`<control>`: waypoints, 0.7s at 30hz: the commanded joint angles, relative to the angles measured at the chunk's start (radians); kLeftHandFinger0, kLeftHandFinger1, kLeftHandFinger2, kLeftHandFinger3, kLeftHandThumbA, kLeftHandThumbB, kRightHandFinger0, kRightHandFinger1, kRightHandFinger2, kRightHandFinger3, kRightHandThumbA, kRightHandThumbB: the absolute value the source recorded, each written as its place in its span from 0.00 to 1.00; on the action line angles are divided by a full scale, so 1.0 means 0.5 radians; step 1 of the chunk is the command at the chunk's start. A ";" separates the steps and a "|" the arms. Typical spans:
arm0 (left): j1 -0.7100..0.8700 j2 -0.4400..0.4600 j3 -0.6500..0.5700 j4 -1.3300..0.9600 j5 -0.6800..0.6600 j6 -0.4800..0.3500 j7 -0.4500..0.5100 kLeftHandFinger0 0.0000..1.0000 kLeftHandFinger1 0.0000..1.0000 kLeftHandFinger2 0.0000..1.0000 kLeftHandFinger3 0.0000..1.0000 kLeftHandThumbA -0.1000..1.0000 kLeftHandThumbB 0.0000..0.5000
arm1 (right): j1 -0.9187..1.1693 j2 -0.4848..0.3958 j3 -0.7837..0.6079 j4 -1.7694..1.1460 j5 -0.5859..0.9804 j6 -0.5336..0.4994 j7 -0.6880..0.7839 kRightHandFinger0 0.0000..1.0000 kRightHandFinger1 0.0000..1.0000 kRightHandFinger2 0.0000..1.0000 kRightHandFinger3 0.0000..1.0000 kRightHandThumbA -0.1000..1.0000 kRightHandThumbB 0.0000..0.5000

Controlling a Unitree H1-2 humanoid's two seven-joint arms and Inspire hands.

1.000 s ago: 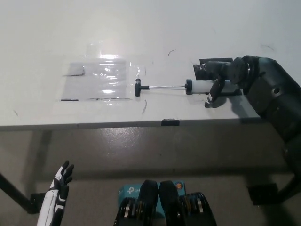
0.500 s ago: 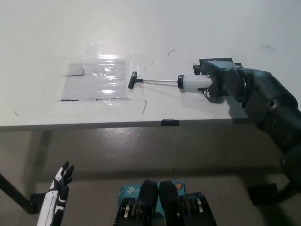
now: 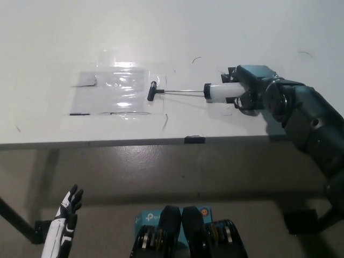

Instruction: The robot uses right hand to pick up a small white air pumper and uses its left hand to compress it, and then puts it on the desk

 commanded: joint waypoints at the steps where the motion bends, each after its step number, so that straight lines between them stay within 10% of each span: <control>1: 0.052 0.013 0.016 -0.032 -0.015 -0.094 0.047 1.00 1.00 1.00 1.00 1.00 0.23 | -0.024 -0.059 -0.059 -0.086 -0.002 -0.119 -0.165 0.00 0.37 0.67 0.46 0.01 0.33; 5: 0.058 0.011 0.022 -0.035 -0.005 -0.103 0.057 1.00 1.00 1.00 1.00 1.00 0.21 | 0.001 -0.078 -0.089 -0.169 -0.004 -0.177 -0.166 0.00 0.43 0.76 0.77 0.00 0.29; 21: 0.033 -0.019 0.048 -0.337 -0.177 0.023 0.025 1.00 1.00 1.00 1.00 1.00 0.21 | 0.468 -0.411 -0.297 -1.362 0.048 -0.106 0.153 0.02 0.49 0.78 0.87 0.00 0.26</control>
